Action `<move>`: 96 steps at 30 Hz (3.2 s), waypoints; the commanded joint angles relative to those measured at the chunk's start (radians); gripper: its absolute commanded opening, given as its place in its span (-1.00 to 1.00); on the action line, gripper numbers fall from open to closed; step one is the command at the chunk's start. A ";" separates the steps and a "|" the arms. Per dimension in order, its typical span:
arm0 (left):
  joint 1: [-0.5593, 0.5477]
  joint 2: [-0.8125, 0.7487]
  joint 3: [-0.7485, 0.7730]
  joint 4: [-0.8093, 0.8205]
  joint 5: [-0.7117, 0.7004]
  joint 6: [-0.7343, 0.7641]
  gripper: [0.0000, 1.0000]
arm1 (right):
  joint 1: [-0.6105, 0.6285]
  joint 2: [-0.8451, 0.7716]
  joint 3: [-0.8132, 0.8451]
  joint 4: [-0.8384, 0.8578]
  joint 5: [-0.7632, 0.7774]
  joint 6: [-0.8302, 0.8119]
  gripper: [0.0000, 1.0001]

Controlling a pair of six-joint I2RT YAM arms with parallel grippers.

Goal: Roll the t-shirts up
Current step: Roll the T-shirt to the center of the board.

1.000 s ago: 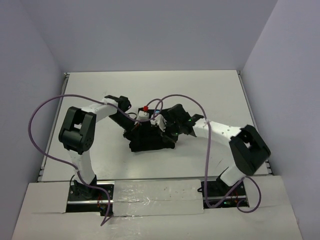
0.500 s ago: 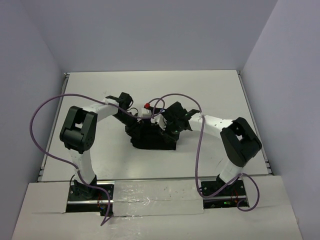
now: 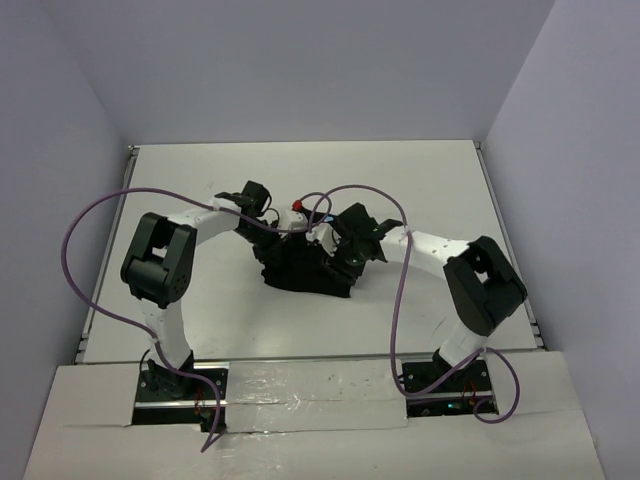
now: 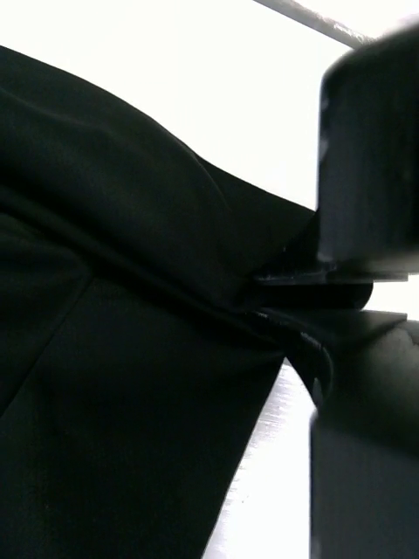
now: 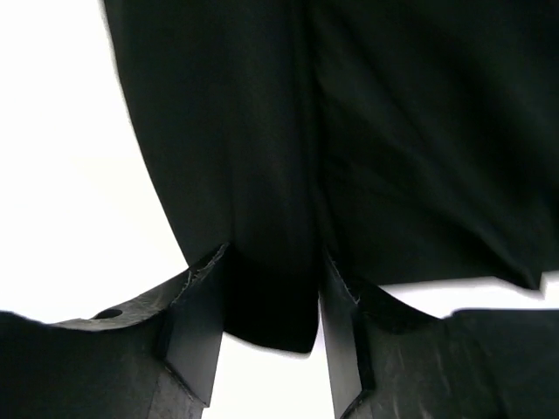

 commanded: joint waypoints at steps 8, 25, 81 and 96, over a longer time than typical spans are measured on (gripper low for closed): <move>-0.022 -0.027 0.001 0.047 -0.006 -0.071 -0.99 | -0.055 -0.351 -0.117 0.141 0.247 0.150 0.44; -0.029 -0.036 -0.003 0.122 -0.019 -0.333 -1.00 | -0.094 -0.580 -0.304 0.365 0.155 0.849 -1.00; -0.301 -0.507 -0.263 0.320 -0.129 0.195 0.34 | -0.095 -0.163 -0.447 0.598 0.424 1.379 -1.00; -0.415 -0.468 -0.599 0.688 -0.545 0.308 0.76 | -0.094 -0.157 -0.437 0.591 0.410 1.347 -1.00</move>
